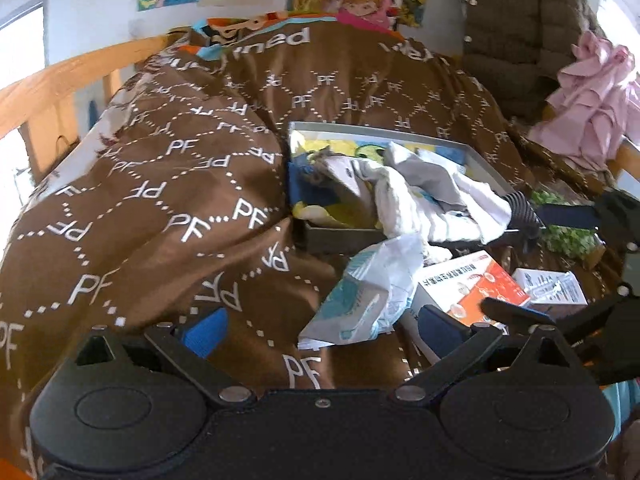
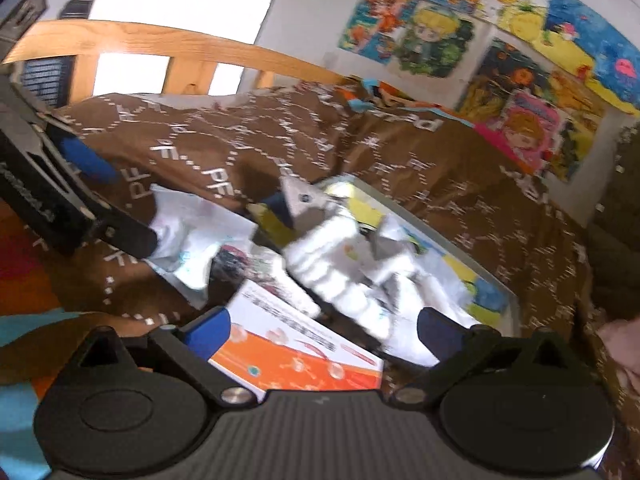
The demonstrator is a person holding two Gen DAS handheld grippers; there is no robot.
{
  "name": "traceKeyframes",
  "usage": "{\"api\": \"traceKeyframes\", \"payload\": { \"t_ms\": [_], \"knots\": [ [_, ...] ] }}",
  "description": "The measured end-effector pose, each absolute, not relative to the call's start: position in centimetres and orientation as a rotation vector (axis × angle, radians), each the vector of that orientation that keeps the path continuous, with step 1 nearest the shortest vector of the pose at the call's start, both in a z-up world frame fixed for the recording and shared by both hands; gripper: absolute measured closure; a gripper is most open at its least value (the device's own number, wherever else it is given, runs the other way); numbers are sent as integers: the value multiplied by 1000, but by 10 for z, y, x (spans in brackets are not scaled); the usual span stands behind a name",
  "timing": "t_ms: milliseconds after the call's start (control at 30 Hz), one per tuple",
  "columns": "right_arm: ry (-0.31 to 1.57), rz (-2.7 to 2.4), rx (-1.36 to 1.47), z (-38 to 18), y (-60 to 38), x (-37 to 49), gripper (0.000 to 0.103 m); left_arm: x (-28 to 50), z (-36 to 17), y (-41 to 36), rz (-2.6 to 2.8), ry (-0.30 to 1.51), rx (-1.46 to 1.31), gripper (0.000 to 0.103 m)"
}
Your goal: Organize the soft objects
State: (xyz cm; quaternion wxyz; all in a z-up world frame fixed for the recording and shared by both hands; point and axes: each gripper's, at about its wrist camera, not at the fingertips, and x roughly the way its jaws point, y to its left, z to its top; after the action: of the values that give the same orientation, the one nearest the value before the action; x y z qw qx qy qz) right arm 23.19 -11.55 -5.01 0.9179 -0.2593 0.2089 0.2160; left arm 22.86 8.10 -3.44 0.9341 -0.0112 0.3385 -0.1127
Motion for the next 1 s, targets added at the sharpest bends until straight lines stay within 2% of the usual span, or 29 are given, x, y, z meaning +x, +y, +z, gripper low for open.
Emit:
{"api": "traceKeyframes", "payload": {
  "t_ms": [200,433,700,800,867,933,1000],
  "knots": [
    [399,510,-607,-59,-96,242,8,231,-41,79,-306,678,-16,9],
    [402,551,-673,-71,-78,264,24,239,-48,78,-354,635,17,18],
    [422,615,-725,-77,-65,276,27,254,-52,82,-429,597,-54,22],
    [442,623,-742,-79,-60,280,32,261,-58,85,-434,619,-96,32],
    [447,629,-753,-80,-57,280,41,263,-58,88,-438,613,-118,48],
    [448,639,-762,-80,-55,279,43,264,-57,91,-441,610,-147,56],
    [450,637,-766,-80,-54,278,47,264,-57,94,-445,611,-173,56]
  ]
}}
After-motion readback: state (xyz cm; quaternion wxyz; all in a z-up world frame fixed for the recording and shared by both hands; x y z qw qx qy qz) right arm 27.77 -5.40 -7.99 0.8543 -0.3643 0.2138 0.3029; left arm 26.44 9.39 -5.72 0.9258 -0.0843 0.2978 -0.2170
